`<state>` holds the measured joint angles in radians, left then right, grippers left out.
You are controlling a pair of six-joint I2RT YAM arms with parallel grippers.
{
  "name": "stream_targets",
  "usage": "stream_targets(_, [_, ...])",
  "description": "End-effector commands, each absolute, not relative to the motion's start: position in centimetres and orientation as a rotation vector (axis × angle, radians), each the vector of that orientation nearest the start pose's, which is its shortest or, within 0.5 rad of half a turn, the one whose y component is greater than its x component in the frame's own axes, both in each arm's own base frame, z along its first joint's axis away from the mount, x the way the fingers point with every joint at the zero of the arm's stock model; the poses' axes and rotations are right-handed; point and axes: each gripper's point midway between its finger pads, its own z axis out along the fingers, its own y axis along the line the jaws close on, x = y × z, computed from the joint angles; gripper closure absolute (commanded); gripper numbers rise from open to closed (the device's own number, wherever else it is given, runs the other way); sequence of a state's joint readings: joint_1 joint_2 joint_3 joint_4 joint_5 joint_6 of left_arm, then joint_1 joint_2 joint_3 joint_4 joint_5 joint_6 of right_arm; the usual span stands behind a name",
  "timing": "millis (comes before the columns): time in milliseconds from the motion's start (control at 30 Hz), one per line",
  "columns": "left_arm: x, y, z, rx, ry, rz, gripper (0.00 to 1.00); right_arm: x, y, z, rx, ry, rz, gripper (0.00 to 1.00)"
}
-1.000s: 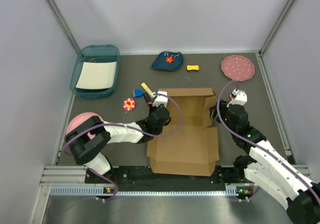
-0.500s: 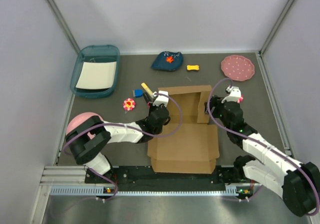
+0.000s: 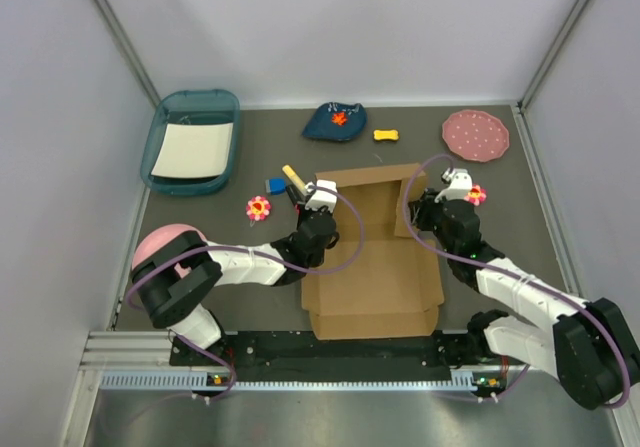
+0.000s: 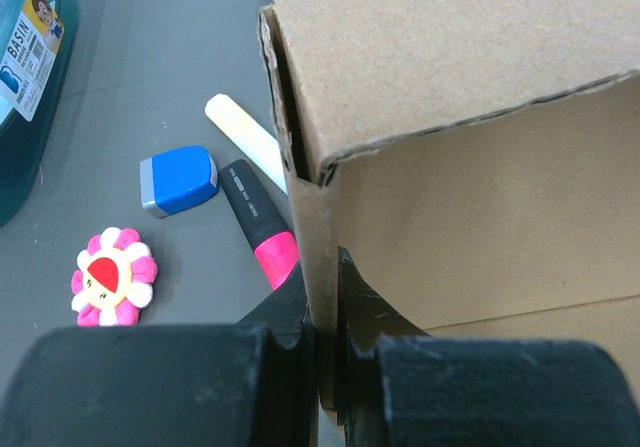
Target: Fold the paper box
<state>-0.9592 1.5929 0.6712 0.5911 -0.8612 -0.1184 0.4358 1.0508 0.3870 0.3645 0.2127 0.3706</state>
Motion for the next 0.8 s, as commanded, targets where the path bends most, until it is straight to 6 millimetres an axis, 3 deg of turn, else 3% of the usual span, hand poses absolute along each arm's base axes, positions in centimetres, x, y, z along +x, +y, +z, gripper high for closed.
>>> stream_targets(0, [32.4, -26.8, 12.8, 0.311, 1.759, -0.024, 1.00, 32.2, 12.4, 12.0, 0.036, 1.910, 0.327, 0.69])
stream_targets(267, [31.9, -28.6, 14.2, 0.389, 1.806, -0.125, 1.00, 31.9, 11.8, 10.4, 0.014, 1.970, 0.246, 0.72])
stream_targets(500, [31.4, -29.1, 16.9, 0.392, 1.809, -0.338, 1.00, 31.8, 12.1, 9.9, 0.005, 1.995, 0.230, 0.65])
stream_targets(767, [32.2, -28.9, 16.0, 0.404, 1.899, -0.443, 1.00, 31.8, 12.2, 10.2, -0.008, 1.994, 0.236, 0.67])
